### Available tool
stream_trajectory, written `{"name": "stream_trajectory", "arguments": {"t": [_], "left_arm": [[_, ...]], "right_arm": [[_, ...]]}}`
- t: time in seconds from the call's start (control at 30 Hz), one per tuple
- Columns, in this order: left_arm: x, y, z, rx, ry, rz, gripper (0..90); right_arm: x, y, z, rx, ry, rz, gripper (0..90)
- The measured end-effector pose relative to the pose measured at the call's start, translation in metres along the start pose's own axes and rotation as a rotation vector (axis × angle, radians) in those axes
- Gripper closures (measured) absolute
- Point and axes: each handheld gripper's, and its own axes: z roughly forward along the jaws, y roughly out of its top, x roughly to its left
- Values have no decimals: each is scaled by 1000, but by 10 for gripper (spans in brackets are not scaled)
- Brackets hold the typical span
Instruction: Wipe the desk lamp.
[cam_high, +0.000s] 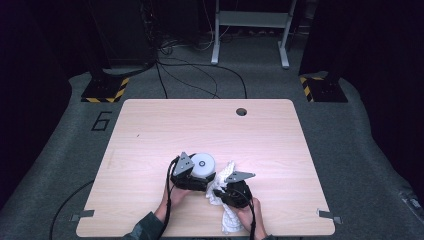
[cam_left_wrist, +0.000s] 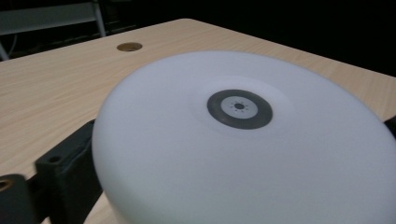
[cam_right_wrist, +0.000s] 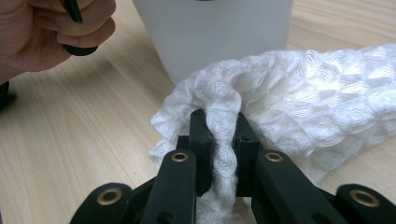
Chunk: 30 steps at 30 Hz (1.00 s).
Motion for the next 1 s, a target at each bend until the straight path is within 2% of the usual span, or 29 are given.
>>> {"name": "stream_trajectory", "arguments": {"t": [0.1,0.17,0.27,0.37,0.5,0.53,0.63,0.77,0.8,0.83,1.0], "left_arm": [[1,-1,0,0,-13,16,73],[1,-2,1,-14,-6,20,77],[1,-2,1,-11,-3,26,79],[0,-2,1,-6,-7,25,80],[1,-2,1,-9,4,25,81],[1,-2,1,-10,4,25,82],[1,-2,1,-10,5,27,82],[1,-2,1,-9,7,27,82],[1,-2,1,-11,7,27,82],[1,-2,1,-13,8,26,82],[0,-2,1,-16,17,25,82]], "right_arm": [[-3,-1,-5,-27,-10,15,824],[-5,0,-9,-53,-15,5,824],[-6,5,-13,-79,-43,0,823],[-9,10,-9,-125,-66,7,823],[-8,13,-1,-144,-73,22,829],[-7,13,-2,-136,-74,14,830],[-1,11,-4,-149,-52,15,830],[11,11,-2,-141,-44,-31,829],[13,11,-1,-130,-34,-36,829],[15,11,0,-141,-33,-27,829],[23,12,6,-129,23,-45,830]]}}
